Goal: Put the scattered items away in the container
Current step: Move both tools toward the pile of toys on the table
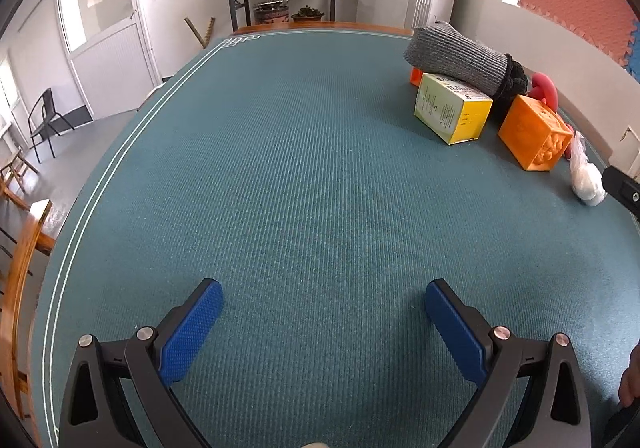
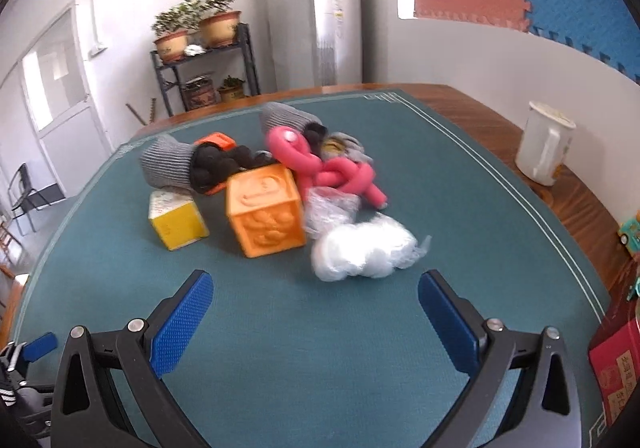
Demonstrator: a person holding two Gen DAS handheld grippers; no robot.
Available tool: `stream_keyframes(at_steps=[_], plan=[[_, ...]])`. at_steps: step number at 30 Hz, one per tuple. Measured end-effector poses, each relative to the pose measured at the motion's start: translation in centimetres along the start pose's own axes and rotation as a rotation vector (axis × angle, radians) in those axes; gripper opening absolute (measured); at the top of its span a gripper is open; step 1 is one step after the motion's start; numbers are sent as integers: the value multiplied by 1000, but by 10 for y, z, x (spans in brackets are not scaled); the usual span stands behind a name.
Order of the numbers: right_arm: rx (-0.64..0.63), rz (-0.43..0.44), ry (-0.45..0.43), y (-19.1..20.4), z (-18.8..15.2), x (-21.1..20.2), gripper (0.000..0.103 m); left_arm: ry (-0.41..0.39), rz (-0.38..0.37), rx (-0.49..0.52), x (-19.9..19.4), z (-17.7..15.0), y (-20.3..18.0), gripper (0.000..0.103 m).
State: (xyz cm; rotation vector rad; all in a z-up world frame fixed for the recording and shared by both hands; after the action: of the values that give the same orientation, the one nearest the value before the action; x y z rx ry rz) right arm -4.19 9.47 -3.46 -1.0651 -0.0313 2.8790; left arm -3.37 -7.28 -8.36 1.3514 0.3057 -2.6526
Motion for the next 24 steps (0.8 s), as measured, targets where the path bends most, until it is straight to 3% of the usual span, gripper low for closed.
stream_keyframes(at_steps=[9,24], plan=[[41,-74,8,-14,1,-4,103,-1,8,-10,1,0,-1,103],[60,-55,18,-20,-2,-7,103,28,-5,-67,-4,18,-1,102]])
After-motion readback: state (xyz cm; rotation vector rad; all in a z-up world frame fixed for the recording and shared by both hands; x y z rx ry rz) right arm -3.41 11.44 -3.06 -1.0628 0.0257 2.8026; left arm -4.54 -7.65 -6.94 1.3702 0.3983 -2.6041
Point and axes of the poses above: each gripper's, at about its wrist camera, not at the fingertips, and x roughly the way its jaws point, y to its left, z to its top, the point moved 3 cm from there along x, roughly the way its jaws point, and after that the axes turned 8 degrees about -x, right-handed, at the moved point
